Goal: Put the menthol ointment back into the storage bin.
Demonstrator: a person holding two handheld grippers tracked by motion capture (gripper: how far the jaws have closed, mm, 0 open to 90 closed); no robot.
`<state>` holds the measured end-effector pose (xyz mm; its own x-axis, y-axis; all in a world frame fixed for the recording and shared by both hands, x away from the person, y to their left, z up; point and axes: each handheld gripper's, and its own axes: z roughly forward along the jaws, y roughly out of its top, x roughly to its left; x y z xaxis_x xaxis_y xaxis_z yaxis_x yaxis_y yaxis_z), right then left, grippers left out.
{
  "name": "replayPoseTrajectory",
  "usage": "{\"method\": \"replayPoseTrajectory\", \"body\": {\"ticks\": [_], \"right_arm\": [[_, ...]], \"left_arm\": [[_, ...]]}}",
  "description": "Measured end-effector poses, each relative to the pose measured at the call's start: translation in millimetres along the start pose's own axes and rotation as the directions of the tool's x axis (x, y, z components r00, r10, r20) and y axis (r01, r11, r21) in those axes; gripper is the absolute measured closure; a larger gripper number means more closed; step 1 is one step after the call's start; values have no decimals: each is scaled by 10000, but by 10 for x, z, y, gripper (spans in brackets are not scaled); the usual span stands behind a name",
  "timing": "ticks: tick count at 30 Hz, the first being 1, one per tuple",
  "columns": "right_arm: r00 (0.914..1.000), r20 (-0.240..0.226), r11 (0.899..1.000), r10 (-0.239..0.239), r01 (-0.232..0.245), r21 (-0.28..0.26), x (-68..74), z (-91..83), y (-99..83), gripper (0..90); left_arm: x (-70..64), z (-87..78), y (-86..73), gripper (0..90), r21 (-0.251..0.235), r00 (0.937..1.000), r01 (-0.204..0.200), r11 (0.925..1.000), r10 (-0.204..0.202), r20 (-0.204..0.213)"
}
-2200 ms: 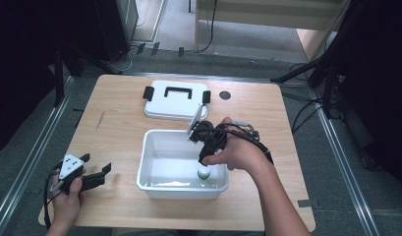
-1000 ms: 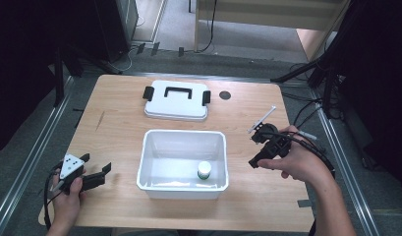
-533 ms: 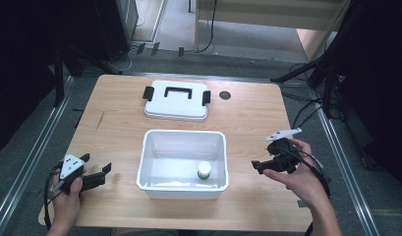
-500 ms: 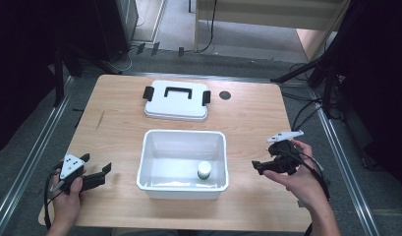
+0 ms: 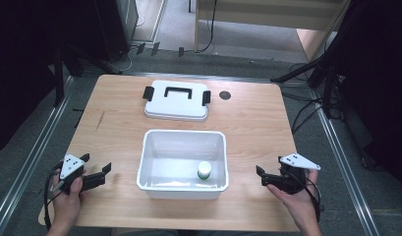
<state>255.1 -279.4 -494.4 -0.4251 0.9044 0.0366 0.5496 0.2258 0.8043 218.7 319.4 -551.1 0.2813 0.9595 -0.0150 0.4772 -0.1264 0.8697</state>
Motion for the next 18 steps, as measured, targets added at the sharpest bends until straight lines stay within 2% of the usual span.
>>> {"method": "replayPoseTrajectory", "body": {"ticks": [7,11,14,18], "right_arm": [[9966,499,9952,663,-625,-753,-179,-21,-295,131],[9901,919,9911,1059,-976,-903,-306,-49,-422,136],[9836,1490,9915,1016,-878,-960,-363,-51,-514,137],[9761,1513,9823,1563,-1376,-1270,-441,-59,-576,138]], "left_arm": [[-1,2,1,148,9,10000,-2,10000,2,-12],[2,0,-1,148,-18,10000,24,10000,-24,8],[1,1,-1,148,-45,10000,42,10000,-42,0],[0,0,-3,148,-55,10000,64,10000,-64,9]]}}
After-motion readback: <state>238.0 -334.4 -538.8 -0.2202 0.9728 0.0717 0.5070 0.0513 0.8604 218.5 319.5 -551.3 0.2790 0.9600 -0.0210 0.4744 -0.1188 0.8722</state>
